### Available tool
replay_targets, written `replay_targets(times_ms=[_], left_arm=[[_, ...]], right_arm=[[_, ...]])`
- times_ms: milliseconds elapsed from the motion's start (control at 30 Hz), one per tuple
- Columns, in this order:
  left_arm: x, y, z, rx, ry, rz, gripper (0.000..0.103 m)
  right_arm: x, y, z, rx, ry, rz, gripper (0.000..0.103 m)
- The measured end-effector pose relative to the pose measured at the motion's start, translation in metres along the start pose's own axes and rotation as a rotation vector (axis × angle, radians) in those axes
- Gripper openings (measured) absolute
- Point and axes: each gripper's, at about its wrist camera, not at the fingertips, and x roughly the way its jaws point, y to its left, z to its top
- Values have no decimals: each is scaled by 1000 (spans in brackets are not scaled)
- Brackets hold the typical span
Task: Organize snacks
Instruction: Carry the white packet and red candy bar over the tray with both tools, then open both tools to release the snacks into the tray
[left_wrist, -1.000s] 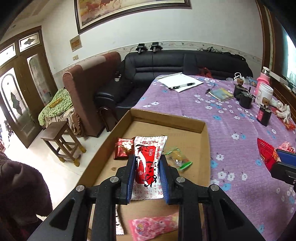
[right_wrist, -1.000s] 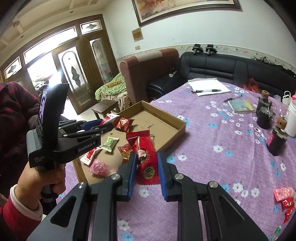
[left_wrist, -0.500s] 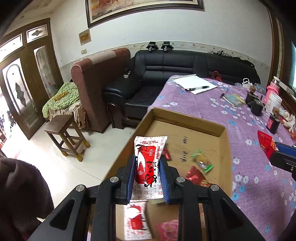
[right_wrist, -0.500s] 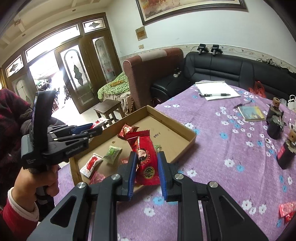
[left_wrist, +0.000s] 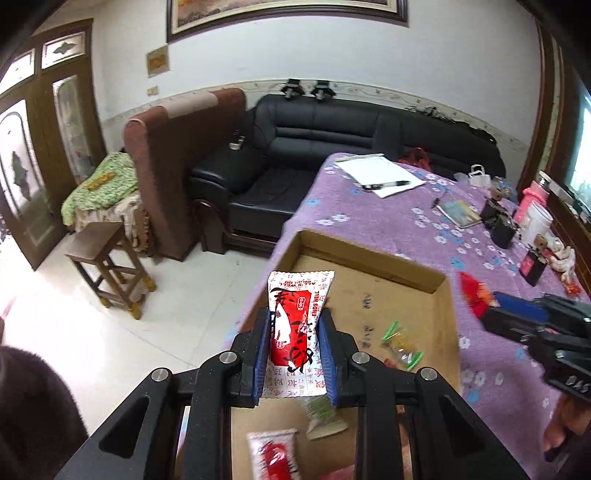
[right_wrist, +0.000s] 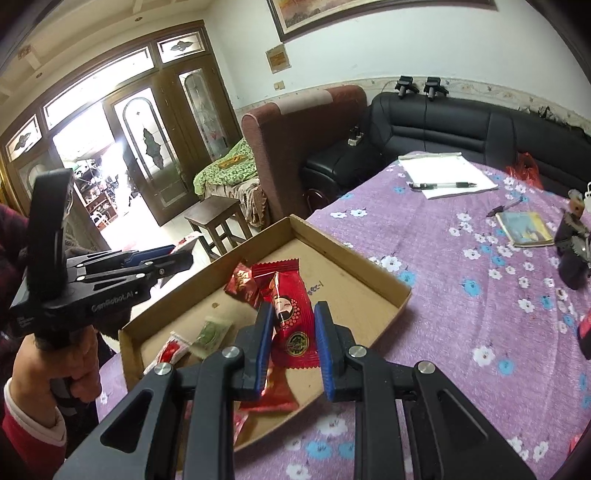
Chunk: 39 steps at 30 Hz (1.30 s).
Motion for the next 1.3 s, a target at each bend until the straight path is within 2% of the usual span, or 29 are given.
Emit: replay_targets(times_ms=[233,567,900,1300], left_arm=[[40,-28,19,33,70,-59,26],[94,-49,24,47,170,-62,26],[119,-47,22,28,223,-55,27],[136,-49,23,34,257,-32,28]], right_arm=[[34,-16,7,36,29,-29,22],[66,-34,5,59,67,-76,22],[90,-39,1,37,105,-117,22],[98,-37,0,10,124,-142,22]])
